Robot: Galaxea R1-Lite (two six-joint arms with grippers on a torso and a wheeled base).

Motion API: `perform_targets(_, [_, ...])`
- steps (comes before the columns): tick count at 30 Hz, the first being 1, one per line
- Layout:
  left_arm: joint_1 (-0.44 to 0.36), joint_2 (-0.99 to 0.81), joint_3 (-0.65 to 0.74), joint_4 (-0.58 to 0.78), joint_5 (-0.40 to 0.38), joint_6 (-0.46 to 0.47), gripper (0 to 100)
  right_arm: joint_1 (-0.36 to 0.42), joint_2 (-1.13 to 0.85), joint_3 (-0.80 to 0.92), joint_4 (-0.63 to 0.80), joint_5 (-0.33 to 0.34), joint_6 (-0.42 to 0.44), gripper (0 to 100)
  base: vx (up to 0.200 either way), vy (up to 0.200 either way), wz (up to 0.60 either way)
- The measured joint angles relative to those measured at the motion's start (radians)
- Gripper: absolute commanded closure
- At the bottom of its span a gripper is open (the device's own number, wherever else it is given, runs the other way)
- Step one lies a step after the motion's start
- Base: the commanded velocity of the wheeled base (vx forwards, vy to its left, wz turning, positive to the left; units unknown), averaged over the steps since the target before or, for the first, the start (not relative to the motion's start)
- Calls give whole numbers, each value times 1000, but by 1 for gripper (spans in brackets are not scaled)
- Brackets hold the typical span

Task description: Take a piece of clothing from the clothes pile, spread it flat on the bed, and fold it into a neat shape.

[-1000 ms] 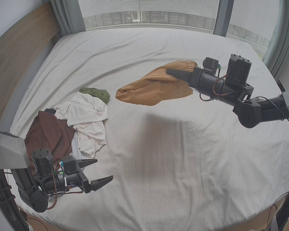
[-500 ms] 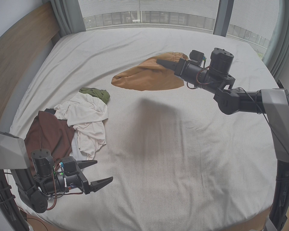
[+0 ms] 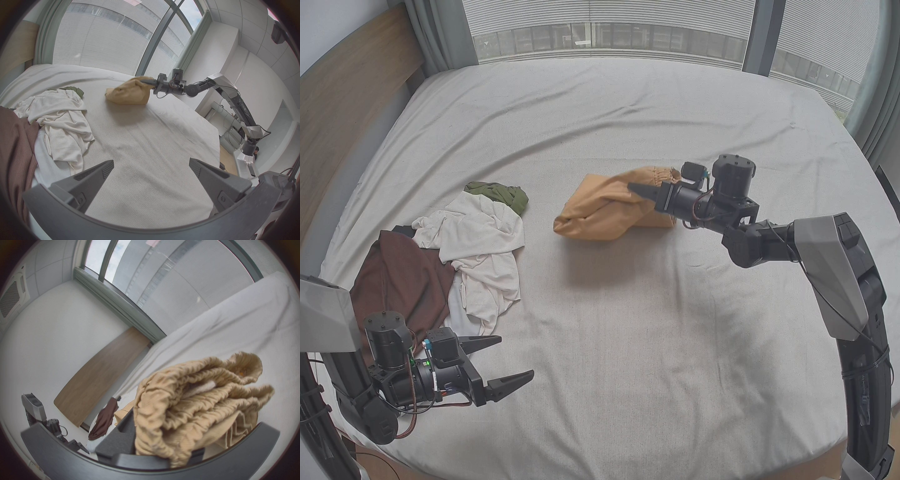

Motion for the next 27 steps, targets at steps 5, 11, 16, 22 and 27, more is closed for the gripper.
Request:
perform_targets(5, [1,-3,1,0,0,0,0,-1,-28,181,-51,0,-13,100,0,0,0])
perform_targets(11, [1,-4,0,0,-1,0,0,-2,-65,360,-150,-1,-21,100,0,0,0])
perform_targets(16, [3,-2,-4,-1,-1,0,0,-5,-80,450,-222,-2,-24,100,0,0,0])
perform_targets(22, [6,-1,-6,0,-1,0,0,-2,-86,492,-228,-2,-25,0,0,0,0])
perform_targets(27, [9,-1,-9,0,-1,-2,0,-2,-94,537,-228,-25,-45,0,0,0,0])
